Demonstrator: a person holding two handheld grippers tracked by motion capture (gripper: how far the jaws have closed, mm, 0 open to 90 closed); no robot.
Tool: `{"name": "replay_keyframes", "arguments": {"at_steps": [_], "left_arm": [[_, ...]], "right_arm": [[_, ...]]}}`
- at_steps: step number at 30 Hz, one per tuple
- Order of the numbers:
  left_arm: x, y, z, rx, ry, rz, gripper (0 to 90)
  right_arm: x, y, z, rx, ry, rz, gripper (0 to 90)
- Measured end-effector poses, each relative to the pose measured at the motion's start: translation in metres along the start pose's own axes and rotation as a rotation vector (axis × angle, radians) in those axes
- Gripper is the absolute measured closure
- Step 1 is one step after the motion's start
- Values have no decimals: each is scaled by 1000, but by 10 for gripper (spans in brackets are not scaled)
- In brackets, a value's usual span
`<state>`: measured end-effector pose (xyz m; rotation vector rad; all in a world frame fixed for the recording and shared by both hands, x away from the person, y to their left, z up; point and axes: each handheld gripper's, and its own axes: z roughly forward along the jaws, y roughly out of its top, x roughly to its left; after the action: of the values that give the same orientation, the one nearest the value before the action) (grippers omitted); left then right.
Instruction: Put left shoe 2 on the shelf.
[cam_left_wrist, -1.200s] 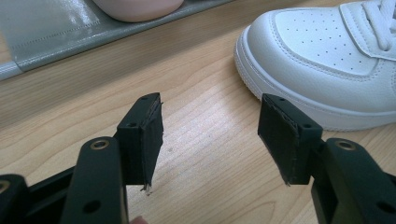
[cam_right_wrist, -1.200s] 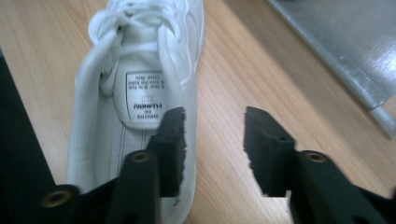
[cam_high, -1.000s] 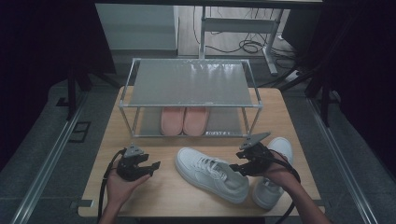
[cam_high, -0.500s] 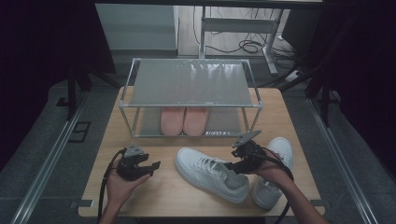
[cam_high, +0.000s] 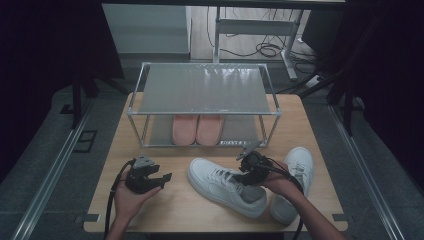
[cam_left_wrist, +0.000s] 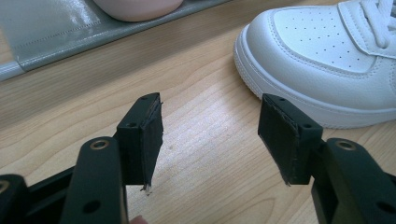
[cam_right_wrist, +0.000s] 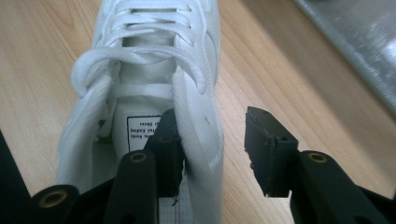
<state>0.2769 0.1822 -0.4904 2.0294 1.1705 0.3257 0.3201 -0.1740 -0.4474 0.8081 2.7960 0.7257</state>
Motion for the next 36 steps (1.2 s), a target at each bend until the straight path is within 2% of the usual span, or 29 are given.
{"name": "replay_keyframes", "arguments": {"at_steps": [3, 8, 12, 17, 20, 30, 36], "left_arm": [[0, 0, 0, 0, -1, -1, 406], [0, 0, 1, 1, -2, 1, 405], [0, 0, 1, 2, -2, 0, 405], [-1, 0, 2, 5, -2, 1, 405], [-1, 0, 2, 6, -2, 3, 406], [-1, 0, 1, 4, -1, 0, 407], [-1, 0, 1, 4, -2, 1, 407]], "right_arm": [[0, 1, 5, 14, 14, 10, 640], [4, 0, 17, 65, -10, 1, 756], [3, -1, 16, 55, -5, 27, 789], [-4, -4, 15, 16, 57, 97, 802], [-5, -3, 12, -9, 74, 123, 806], [-3, -4, 9, -72, 80, 139, 813], [2, 0, 3, -132, 58, 121, 817]]}}
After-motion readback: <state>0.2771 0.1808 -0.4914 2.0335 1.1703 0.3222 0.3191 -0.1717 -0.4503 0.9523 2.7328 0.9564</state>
